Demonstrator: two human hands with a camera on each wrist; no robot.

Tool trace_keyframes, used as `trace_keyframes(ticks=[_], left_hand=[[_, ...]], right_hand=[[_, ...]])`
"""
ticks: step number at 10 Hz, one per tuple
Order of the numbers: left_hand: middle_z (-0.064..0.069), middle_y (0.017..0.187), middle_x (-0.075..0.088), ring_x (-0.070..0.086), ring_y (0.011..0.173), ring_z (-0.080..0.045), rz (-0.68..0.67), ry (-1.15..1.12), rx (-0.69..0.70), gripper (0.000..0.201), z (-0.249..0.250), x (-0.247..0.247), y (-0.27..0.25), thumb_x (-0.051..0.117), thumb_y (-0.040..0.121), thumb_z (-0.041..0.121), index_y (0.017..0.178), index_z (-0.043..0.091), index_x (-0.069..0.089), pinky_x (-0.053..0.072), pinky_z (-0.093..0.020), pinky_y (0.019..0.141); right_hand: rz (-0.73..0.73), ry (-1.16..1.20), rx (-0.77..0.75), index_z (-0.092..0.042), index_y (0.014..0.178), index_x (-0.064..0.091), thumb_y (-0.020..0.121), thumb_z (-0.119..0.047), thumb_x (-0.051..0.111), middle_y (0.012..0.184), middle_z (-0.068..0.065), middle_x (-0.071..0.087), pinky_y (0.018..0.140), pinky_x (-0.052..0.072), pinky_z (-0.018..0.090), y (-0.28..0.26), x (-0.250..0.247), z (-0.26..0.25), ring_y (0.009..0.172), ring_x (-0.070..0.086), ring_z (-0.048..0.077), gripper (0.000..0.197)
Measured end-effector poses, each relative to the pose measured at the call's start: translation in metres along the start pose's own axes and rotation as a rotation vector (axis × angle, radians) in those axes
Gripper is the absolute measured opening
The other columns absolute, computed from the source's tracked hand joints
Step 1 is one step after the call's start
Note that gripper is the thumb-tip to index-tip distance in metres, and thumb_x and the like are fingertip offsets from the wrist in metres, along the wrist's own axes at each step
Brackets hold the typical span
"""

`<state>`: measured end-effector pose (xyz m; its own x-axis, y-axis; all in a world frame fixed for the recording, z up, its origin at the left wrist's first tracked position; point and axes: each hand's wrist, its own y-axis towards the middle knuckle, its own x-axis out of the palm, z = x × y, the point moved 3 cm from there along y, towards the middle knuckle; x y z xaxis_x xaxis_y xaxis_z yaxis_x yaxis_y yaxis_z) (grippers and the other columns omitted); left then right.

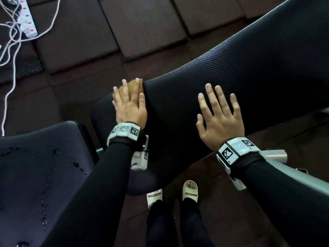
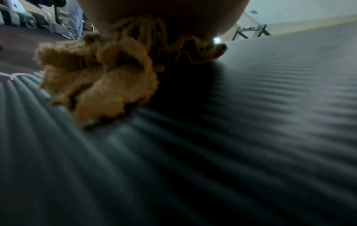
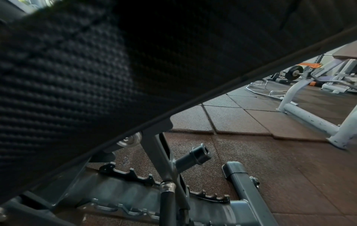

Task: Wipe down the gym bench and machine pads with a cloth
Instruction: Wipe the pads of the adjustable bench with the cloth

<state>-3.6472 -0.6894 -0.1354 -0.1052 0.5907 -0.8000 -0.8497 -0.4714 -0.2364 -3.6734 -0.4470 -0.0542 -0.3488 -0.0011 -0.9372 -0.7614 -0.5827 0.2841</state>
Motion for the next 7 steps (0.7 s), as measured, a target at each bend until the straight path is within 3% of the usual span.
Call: trace_keyframes(ticks=[1,2,3,4,5,6,7], left_hand=[[0.002,0.160,0.002,-0.008,0.146,-0.029,-0.007,-0.016,-0.078,0.048,-0.031,-0.008,0.020,0.021,0.101,0.046,0.148,0.045,0.012,0.001,-0.053,0.116],[-0.001,0.160,0.005,-0.003,0.146,-0.032,0.060,-0.041,-0.252,0.048,-0.066,-0.008,0.013,0.023,0.101,0.043,0.149,0.041,0.014,0.004,-0.055,0.115],[-0.009,0.160,0.008,0.003,0.145,-0.038,0.081,-0.030,-0.395,0.048,-0.094,-0.002,-0.019,0.024,0.104,0.031,0.151,0.027,0.017,0.004,-0.051,0.115],[-0.027,0.152,0.019,0.014,0.138,-0.054,-0.011,0.041,-0.312,0.039,-0.090,0.014,-0.066,0.027,0.101,0.005,0.135,-0.008,0.042,0.010,-0.065,0.111],[-0.029,0.152,0.015,0.015,0.135,-0.057,-0.040,0.093,-0.313,0.044,-0.063,0.026,-0.105,0.035,0.100,0.009,0.143,0.000,0.035,0.014,-0.065,0.108],[-0.011,0.159,-0.010,-0.009,0.144,-0.039,-0.067,-0.063,-0.244,0.054,-0.025,0.036,-0.117,0.029,0.102,0.029,0.144,0.036,-0.003,-0.002,-0.056,0.113],[-0.003,0.159,-0.012,-0.015,0.144,-0.031,-0.058,-0.118,-0.104,0.050,0.004,0.031,-0.095,0.022,0.101,0.037,0.140,0.048,-0.008,-0.009,-0.048,0.113]], right_hand=[[0.004,0.004,-0.004,-0.016,0.143,0.038,0.095,-0.034,0.038,0.155,0.006,0.024,0.117,0.015,0.047,0.000,0.000,0.000,0.144,0.019,0.022,0.051],[0.000,-0.008,-0.005,-0.016,0.143,0.038,0.095,-0.034,0.038,0.155,0.007,0.024,0.116,0.015,0.047,0.000,-0.001,0.000,0.144,0.019,0.022,0.051],[-0.005,-0.006,-0.001,-0.016,0.143,0.038,0.096,-0.034,0.037,0.155,0.006,0.024,0.116,0.015,0.047,0.000,-0.002,-0.001,0.144,0.019,0.022,0.051],[0.001,-0.004,0.005,-0.016,0.142,0.039,0.095,-0.034,0.038,0.155,0.006,0.024,0.116,0.016,0.047,0.000,-0.002,-0.001,0.144,0.020,0.022,0.050],[0.002,-0.007,0.005,-0.016,0.142,0.040,0.095,-0.034,0.038,0.155,0.006,0.025,0.116,0.016,0.047,0.000,-0.002,-0.001,0.144,0.020,0.022,0.050],[0.000,-0.006,0.006,-0.016,0.142,0.040,0.095,-0.034,0.038,0.155,0.006,0.025,0.117,0.015,0.047,0.000,-0.002,-0.001,0.144,0.020,0.022,0.050],[-0.006,0.005,0.009,-0.016,0.143,0.039,0.095,-0.034,0.038,0.155,0.006,0.025,0.116,0.015,0.047,0.000,-0.003,-0.001,0.144,0.019,0.022,0.050]])
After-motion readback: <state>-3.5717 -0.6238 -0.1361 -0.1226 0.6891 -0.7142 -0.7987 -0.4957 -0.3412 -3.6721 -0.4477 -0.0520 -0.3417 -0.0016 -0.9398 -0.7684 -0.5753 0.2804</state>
